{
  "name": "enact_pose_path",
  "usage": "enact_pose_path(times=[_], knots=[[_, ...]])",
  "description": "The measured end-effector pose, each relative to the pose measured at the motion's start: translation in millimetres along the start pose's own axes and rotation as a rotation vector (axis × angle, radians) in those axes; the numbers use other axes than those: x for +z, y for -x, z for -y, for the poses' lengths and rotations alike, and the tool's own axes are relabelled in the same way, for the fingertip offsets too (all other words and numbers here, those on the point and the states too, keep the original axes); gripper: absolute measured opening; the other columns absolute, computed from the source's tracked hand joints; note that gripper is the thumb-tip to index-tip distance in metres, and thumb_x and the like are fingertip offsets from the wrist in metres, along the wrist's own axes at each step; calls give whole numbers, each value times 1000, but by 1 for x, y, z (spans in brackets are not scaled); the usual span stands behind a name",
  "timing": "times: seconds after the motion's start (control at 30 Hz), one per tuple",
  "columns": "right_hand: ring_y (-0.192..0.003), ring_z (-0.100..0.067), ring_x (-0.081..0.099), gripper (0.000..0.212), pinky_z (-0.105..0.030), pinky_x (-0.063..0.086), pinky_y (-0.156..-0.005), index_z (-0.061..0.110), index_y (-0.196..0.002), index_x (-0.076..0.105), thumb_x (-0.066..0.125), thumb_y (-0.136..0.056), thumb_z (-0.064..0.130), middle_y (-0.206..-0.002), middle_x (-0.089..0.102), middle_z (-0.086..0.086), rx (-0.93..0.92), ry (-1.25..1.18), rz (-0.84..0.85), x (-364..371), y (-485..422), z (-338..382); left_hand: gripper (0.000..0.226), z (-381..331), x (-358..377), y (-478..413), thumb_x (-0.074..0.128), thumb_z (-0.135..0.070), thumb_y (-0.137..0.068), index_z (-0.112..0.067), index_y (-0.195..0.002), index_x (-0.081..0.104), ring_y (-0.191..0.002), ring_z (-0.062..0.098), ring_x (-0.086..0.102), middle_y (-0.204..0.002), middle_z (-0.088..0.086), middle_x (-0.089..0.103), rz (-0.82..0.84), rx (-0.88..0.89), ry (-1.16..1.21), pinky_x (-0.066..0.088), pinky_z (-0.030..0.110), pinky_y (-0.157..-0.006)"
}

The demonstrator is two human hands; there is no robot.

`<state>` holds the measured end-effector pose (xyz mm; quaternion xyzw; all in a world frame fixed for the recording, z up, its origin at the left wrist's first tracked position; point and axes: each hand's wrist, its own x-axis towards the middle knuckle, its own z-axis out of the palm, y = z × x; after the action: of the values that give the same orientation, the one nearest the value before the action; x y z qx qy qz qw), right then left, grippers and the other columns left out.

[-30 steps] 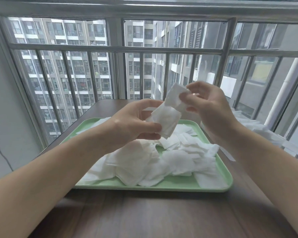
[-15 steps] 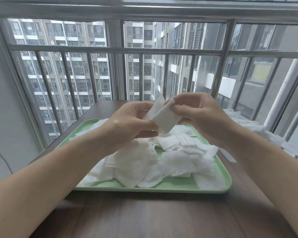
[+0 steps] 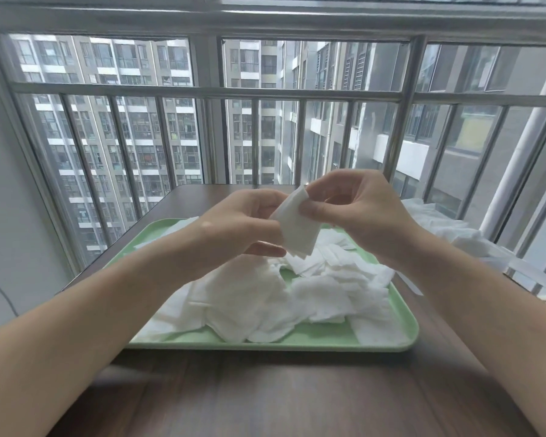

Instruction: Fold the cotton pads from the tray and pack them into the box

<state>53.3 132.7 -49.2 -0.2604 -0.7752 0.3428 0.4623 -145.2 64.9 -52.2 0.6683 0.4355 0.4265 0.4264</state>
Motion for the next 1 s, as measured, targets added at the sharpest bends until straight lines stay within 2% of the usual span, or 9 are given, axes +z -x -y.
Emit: enact_pose_path(times=[0.1,0.2,0.3,0.43,0.53,0.67,0.8,0.93,1.0], knots=[[-65,-13,61,27,-22,53,-60,7,-90,68,86,-76,21,-79,70,-12,-40,76,-33,0,2,1,30,-7,2,0,76,-23,-85,-16,-114,71,-100,22,73,-103,6,75,-16,-1,-44,59,33,-88],[-60,-10,53,28,-21,46,-58,11,-85,61,79,-84,33,-72,62,-3,-61,193,-118,3,2,1,11,-14,7,-2,70,-14,-91,-13,-102,71,-83,15,74,-89,5,75,-150,31,-75,60,25,-73],[-57,-6,54,22,-27,46,-63,11,-85,62,58,-101,26,-67,62,4,0,213,-150,3,-2,-3,10,-20,0,-9,68,-11,-93,-15,-102,72,-89,19,75,-93,4,77,-256,24,-112,63,33,-76],[-66,7,57,10,-10,40,-62,21,-93,72,63,-95,19,-83,68,11,49,536,72,0,-2,-12,9,-25,-11,-22,71,-14,-92,-17,-101,72,-89,21,75,-98,8,76,-367,-27,-142,63,35,-77],[-70,16,56,8,-6,38,-59,27,-90,75,76,-85,34,-89,68,17,93,688,291,2,3,-14,5,-19,-12,-33,71,-15,-91,-19,-94,72,-86,19,75,-91,4,76,-390,-88,-154,63,31,-75],[-75,6,52,27,-12,37,-62,26,-92,69,82,-77,44,-93,60,14,78,744,263,5,5,-14,5,-13,-10,-45,71,-14,-92,-19,-92,71,-87,20,75,-91,5,76,-373,-82,-146,63,32,-77],[-79,0,49,19,-25,38,-76,29,-96,57,73,-87,35,-102,56,8,-10,761,167,13,-3,-19,4,-9,-12,-46,72,-13,-91,-17,-93,72,-87,22,75,-91,7,76,-370,-32,-90,63,35,-79],[-94,-11,51,33,-26,40,-80,23,-114,65,73,-83,32,-109,53,5,72,854,292,24,-9,-22,14,-1,-16,-41,68,-8,-90,-20,-83,72,-73,13,72,-73,-4,72,-393,-17,-39,62,30,-73],[-99,-13,54,34,-27,42,-84,24,-114,68,72,-82,33,-111,54,3,85,883,325,28,-13,-20,16,2,-16,-38,68,-7,-89,-20,-80,73,-71,13,70,-69,-5,71,-399,-14,-6,62,29,-70]])
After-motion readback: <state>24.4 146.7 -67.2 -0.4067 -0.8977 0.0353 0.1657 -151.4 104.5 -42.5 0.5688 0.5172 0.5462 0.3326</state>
